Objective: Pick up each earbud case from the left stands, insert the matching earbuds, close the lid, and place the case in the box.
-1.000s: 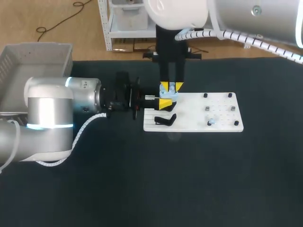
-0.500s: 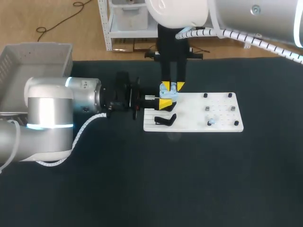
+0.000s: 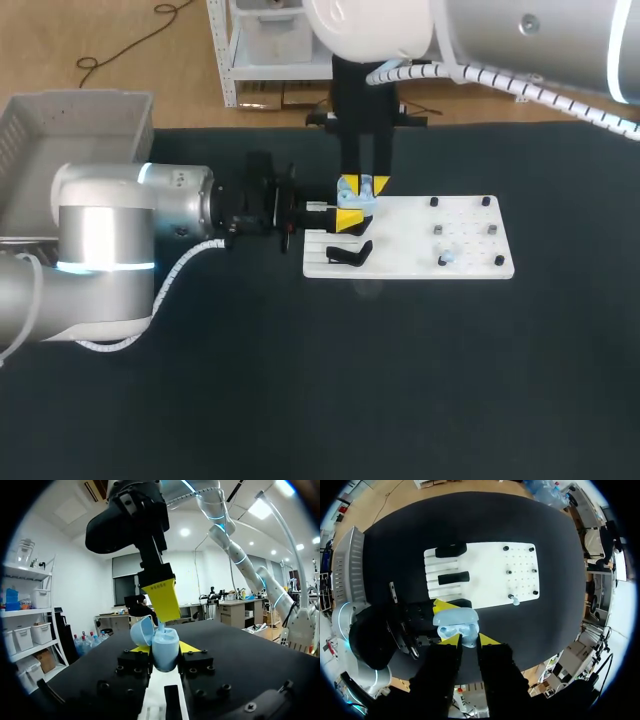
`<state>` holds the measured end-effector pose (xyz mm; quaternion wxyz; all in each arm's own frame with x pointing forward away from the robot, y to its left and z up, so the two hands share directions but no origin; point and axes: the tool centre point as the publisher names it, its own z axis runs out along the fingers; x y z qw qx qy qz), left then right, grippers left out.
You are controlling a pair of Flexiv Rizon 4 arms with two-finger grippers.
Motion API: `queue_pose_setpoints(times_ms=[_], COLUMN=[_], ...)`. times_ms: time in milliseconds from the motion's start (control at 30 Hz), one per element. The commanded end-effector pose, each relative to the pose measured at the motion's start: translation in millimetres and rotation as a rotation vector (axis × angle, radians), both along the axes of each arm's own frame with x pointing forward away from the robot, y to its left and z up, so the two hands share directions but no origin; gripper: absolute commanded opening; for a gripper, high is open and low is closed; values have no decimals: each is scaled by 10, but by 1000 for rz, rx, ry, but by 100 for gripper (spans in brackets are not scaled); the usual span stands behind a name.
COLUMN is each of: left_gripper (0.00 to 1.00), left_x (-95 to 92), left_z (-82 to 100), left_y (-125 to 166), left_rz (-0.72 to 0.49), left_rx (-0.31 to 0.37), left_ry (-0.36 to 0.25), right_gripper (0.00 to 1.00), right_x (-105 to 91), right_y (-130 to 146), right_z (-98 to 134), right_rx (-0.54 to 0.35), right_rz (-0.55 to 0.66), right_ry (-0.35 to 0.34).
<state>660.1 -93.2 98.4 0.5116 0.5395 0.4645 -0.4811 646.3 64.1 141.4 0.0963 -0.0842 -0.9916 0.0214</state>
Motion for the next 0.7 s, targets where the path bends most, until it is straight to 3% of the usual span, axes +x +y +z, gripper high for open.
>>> queue_pose_setpoints(times_ms=[33,100,167,200,367,433,600,700], left_gripper=[0,0,0,0,0,0,0,0], left_x=[-17,-17,-17,-17,-17,-17,-17,-17], left_z=[-21,-21,-21,-21,-21,-21,-21,-21], left_y=[0,0,0,0,0,0,0,0], left_rz=[5,5,5,5,5,5,5,5], left_rx=[-8,-8,-8,-8,-8,-8,-8,-8], left_ry=[-2,-2,-2,-2,-2,-2,-2,-2], right_gripper=[0,4,32,39,60,62,52,49], right_x=[16,18,17,17,2,-29,-186,-285], right_y=[8,8,10,10,7,-3,-138,-275], right_z=[-29,-39,-46,-47,-16,26,130,156], right_rx=[2,4,7,10,21,30,78,105], right_rz=[-2,-3,-2,-1,-2,-1,18,80], right_ry=[5,6,7,7,-5,-16,-64,-130])
